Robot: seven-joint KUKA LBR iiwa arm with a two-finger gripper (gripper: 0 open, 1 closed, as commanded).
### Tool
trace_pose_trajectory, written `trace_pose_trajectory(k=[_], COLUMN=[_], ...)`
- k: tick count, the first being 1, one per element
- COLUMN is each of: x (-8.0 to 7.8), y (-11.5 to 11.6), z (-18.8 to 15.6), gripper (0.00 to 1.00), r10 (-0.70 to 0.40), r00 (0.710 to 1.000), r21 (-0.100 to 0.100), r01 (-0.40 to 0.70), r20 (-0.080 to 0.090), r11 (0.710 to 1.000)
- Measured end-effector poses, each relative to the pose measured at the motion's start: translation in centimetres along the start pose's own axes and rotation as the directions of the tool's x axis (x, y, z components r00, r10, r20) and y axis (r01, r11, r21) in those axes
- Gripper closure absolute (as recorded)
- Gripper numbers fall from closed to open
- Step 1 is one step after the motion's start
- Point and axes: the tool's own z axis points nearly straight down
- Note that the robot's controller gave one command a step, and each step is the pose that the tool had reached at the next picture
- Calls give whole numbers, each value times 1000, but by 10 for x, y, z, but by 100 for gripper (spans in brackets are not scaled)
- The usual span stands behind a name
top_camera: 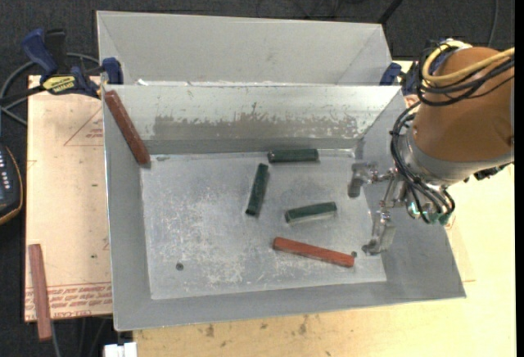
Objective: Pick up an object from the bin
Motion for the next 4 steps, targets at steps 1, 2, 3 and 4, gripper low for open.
trace_pose_trajectory(k=[1,2,3,4], x=[14,-4,-5,-41], y=[35,37,37,40], z=[78,160,155,-10], gripper=[0,0,100,100], r10=[-116,-182,-185,-235], r00=[993,983,983,972], r21=[-1,0,2,5], r01=[116,182,185,235], r20=[-1,4,8,18], r11=[993,983,983,972])
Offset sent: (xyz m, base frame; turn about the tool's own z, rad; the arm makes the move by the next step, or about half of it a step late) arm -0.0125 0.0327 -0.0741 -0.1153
